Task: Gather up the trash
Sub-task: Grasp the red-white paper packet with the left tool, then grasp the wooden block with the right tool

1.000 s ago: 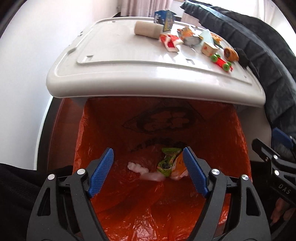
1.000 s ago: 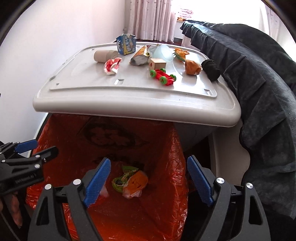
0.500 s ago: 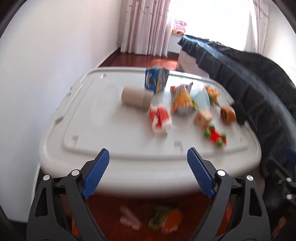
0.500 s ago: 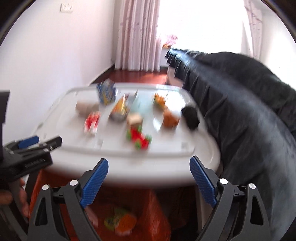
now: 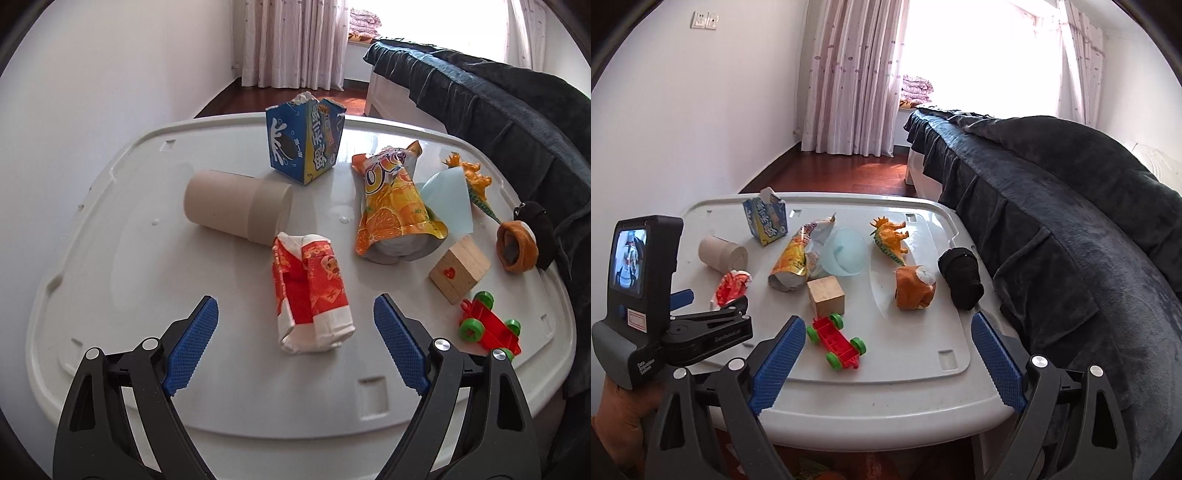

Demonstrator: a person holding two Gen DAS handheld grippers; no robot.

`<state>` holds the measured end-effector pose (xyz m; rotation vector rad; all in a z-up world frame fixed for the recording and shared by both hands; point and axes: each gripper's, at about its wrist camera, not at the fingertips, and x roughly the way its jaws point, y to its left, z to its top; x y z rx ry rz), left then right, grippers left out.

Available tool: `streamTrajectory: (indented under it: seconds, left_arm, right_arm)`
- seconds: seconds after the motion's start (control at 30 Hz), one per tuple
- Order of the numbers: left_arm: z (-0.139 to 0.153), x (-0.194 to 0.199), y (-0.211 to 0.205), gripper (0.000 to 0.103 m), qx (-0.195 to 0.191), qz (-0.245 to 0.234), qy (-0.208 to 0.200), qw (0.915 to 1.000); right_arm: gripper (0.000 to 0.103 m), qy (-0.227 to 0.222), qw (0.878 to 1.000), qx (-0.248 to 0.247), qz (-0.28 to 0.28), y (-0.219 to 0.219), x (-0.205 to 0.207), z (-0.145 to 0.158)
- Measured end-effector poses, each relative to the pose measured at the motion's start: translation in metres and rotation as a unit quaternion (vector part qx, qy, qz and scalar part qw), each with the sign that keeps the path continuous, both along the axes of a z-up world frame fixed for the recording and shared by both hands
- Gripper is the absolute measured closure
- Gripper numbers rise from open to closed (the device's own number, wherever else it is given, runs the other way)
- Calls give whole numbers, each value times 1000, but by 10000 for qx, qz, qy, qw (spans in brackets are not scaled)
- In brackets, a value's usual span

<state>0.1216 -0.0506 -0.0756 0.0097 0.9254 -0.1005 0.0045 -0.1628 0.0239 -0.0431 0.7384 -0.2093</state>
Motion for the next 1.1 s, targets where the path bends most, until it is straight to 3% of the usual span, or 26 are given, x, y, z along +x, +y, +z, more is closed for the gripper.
streamTrajectory:
  seconds: [0.1,0.2,0.23,0.5,0.8,1.1]
  left_arm:
    - [-11,10,-4,34,-47,-27,117,9999]
    - [-15,12,-4,69,-5,-74,75,9999]
    - [-14,13,-4,72,-20,-125,66,9999]
    - [-5,-5,15,74,-143,-170,-124,9997]
    - [11,-24,23,74,-224,-267,-343,9988]
    - [12,-32,25,74,-304,-338,-383,9982]
  right_arm:
    - [14,134,9999,66,-82,-6,6,-12]
    - [14,236,9996,105,-92,-9,10,-20]
    - [14,248,9996,141,-69,-9,12,-22]
    - [14,345,9975,516,342,-1,46,-37]
    - [15,636,9957,332,592,18,96,-58]
    - [28,1011,9920,103,753,28,127,-81]
